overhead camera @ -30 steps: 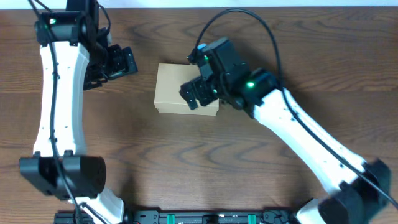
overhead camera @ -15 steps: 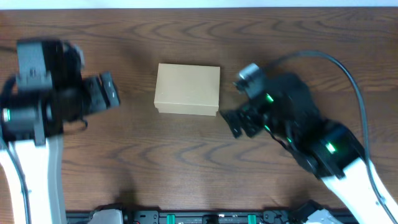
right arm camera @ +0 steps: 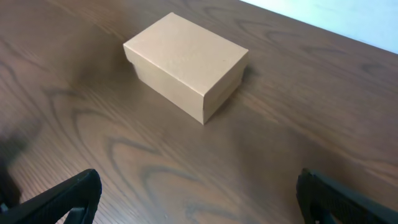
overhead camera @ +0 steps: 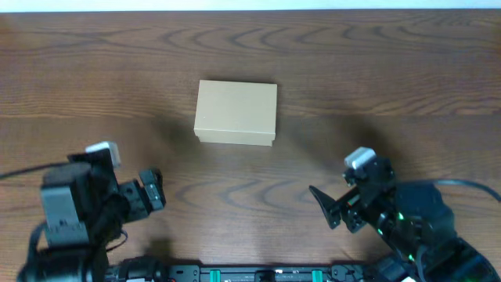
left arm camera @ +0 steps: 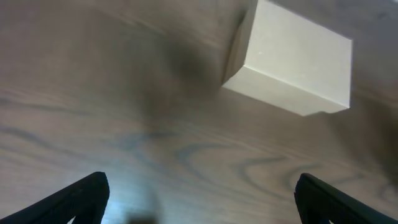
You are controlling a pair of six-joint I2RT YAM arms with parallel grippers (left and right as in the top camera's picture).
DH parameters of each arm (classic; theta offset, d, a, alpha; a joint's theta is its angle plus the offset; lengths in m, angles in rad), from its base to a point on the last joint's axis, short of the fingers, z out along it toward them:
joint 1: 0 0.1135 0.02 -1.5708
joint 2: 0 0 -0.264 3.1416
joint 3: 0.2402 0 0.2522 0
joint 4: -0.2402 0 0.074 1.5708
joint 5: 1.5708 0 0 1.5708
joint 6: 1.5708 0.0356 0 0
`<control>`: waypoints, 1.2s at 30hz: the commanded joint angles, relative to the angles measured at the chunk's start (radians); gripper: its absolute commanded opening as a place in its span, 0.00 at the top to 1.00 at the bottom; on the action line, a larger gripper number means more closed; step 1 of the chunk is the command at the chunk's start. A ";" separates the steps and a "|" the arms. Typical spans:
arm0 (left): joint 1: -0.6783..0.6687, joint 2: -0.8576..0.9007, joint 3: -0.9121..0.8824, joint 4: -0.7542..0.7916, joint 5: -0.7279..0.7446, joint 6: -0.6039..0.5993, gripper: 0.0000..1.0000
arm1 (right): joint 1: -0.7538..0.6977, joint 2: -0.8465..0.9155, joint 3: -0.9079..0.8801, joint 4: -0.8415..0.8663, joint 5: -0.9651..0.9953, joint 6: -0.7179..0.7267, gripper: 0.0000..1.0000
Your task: Pack container
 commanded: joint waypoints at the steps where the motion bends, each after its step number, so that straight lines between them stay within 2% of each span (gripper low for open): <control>1: 0.002 -0.075 -0.105 0.057 0.040 0.014 0.04 | -0.007 -0.040 -0.022 0.000 0.005 0.018 0.01; 7: 0.002 -0.157 -0.307 0.232 0.074 -0.021 0.05 | -0.007 -0.034 -0.022 -0.005 0.005 0.017 0.01; 13: 0.002 -0.163 -0.473 0.422 0.172 -0.035 0.05 | -0.007 -0.032 -0.022 -0.012 0.005 0.017 0.01; 16: 0.002 -0.163 -0.523 0.500 0.176 -0.036 0.05 | -0.007 -0.032 -0.022 -0.024 0.005 0.017 0.01; 21: 0.002 -0.162 -0.534 0.528 0.177 -0.051 0.05 | -0.007 -0.032 -0.022 -0.060 0.005 0.017 0.01; 23: 0.002 -0.162 -0.534 0.527 0.195 -0.101 0.05 | -0.007 -0.032 -0.022 -0.079 0.005 0.017 0.01; 28: 0.002 -0.162 -0.534 0.528 -0.003 -0.084 0.05 | -0.007 -0.032 -0.022 -0.113 0.005 0.017 0.01; 33: 0.002 -0.162 -0.535 0.569 -0.106 -0.082 0.05 | -0.007 -0.032 -0.022 -0.136 0.005 0.017 0.01; 36: 0.002 -0.186 -0.535 0.581 -0.140 -0.028 0.05 | -0.007 -0.032 -0.022 -0.136 0.005 0.017 0.01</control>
